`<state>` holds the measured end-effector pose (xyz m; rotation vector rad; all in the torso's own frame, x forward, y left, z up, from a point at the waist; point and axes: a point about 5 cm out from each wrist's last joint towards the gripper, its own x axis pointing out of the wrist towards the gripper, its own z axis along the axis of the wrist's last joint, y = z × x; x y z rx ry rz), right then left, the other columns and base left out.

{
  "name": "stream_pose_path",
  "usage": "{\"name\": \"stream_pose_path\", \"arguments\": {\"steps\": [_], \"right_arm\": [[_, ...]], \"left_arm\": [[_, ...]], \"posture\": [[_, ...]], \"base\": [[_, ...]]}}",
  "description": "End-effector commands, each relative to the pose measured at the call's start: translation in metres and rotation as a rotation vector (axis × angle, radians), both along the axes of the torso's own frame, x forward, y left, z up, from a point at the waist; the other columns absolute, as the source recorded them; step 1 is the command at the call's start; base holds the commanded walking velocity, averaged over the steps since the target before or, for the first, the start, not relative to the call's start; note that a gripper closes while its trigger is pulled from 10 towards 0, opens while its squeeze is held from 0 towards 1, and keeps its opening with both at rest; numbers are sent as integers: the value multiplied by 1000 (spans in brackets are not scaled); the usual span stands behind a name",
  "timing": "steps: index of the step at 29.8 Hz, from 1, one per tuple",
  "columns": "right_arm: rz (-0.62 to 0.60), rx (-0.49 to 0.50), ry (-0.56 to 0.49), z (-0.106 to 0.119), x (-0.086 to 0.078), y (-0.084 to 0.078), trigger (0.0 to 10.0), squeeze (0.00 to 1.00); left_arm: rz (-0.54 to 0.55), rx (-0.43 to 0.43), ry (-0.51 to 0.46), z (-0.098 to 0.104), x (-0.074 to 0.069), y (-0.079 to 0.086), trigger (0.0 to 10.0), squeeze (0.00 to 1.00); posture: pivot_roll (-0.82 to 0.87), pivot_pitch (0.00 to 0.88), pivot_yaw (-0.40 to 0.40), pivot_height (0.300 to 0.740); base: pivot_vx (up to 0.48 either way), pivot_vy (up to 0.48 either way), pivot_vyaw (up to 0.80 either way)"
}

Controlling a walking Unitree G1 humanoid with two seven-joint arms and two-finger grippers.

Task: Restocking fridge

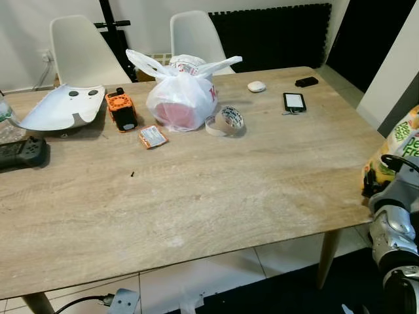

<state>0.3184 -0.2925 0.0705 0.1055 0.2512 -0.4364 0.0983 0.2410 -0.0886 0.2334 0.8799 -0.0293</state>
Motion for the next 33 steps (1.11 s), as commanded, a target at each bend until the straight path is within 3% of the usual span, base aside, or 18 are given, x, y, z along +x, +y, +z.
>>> {"name": "stream_pose_path", "arguments": {"steps": [1,3,6,11,12,13,14,16,17,18,19,24,25,27,33], "right_arm": [[35,-1,-3,4,4,6,10000,0],[78,6,22,2,8,18,10000,0],[217,22,64,-7,13,53,10000,0],[247,13,76,-10,13,61,10000,0],[253,6,83,-11,12,63,10000,141],[252,-3,89,-13,12,63,10000,141],[245,-6,92,-13,11,62,10000,506],[234,-18,93,-12,10,60,10000,710],[234,-18,93,-12,10,60,10000,710],[231,-18,92,-12,10,59,10000,808],[227,-22,94,-11,10,58,10000,1000],[215,-29,66,-6,10,55,10000,1000],[220,-29,46,-2,12,56,10000,51],[226,-28,26,1,14,56,10000,0],[273,-89,-90,26,25,62,10000,0]], "left_arm": [[-9,-7,19,-3,-5,-5,10000,0],[-15,-7,24,-3,-5,-5,10000,0],[-10,-12,25,-3,-5,-6,10000,0],[-6,-14,22,-3,-5,-6,10000,0],[-5,-14,22,-3,-5,-6,10000,0],[-4,-14,21,-3,-5,-6,10000,0],[-2,-14,22,-3,-5,-6,10000,0],[-1,-13,24,-4,-5,-6,10000,0],[-1,-13,24,-4,-5,-6,10000,0],[0,-13,25,-4,-5,-6,10000,0],[0,-11,26,-4,-5,-6,10000,0],[-2,-8,24,-3,-4,-5,10000,0],[-2,-9,23,-3,-4,-5,10000,0],[-3,-9,23,-3,-3,-5,10000,0],[-9,-9,21,-2,-2,-3,10000,0]], "posture": [[50,0,-26,740],[45,0,-26,740],[49,0,-32,740],[58,0,-39,740],[60,0,-39,740],[60,0,-39,740],[62,0,-38,740],[60,0,-36,740],[60,0,-36,740],[60,0,-35,740],[60,0,-33,740],[60,0,-32,740],[58,0,-25,740],[58,0,-25,740],[54,0,-18,740]], "base": [[0,0,0],[0,0,0],[0,0,0],[0,0,0],[0,0,0],[0,0,0],[0,0,0],[0,0,0],[0,0,0],[0,0,0],[0,0,0],[0,0,0],[0,0,0],[0,0,0],[0,0,0]]}}
